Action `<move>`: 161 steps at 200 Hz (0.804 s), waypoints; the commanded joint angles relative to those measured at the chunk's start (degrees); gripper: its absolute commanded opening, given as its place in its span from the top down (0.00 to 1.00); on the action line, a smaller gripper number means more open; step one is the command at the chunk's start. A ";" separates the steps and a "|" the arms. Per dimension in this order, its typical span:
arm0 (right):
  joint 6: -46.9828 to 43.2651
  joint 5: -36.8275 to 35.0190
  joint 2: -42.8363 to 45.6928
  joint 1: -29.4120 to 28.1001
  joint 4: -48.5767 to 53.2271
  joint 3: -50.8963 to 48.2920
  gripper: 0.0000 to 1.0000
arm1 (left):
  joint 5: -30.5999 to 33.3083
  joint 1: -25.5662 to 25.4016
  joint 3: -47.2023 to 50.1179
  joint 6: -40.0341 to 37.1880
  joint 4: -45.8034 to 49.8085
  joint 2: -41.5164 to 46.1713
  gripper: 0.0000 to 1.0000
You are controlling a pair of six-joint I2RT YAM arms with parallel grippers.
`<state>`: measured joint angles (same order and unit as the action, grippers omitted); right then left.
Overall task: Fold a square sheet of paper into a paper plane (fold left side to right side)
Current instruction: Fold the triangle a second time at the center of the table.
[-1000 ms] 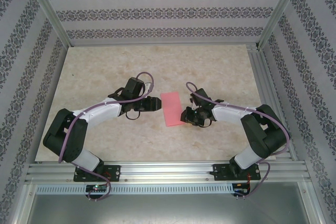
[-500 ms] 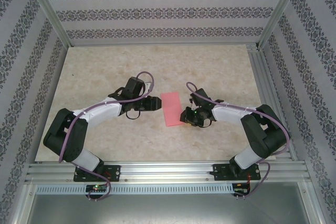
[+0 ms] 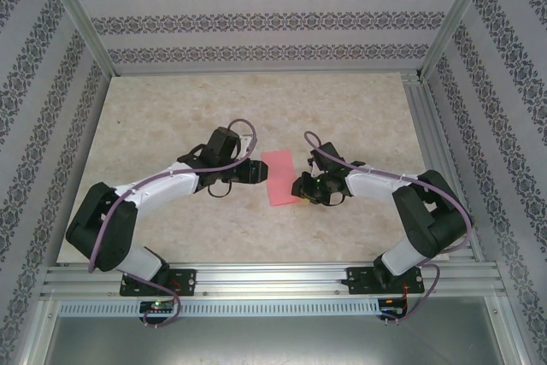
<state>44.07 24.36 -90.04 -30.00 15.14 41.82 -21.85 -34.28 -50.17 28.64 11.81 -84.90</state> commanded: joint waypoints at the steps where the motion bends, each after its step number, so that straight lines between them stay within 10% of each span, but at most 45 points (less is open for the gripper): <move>1: 0.36 2.04 -0.51 1.07 -1.57 2.46 0.72 | 0.84 -1.47 1.55 -2.45 -1.49 2.64 0.47; 161: -1.78 7.06 -8.43 4.73 1.65 10.89 0.71 | 6.49 -12.33 5.39 -4.52 -10.19 2.68 0.42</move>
<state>43.75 29.98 -97.12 -26.06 15.38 50.30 -17.96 -44.53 -43.62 25.67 5.10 -80.20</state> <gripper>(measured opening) 0.286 0.570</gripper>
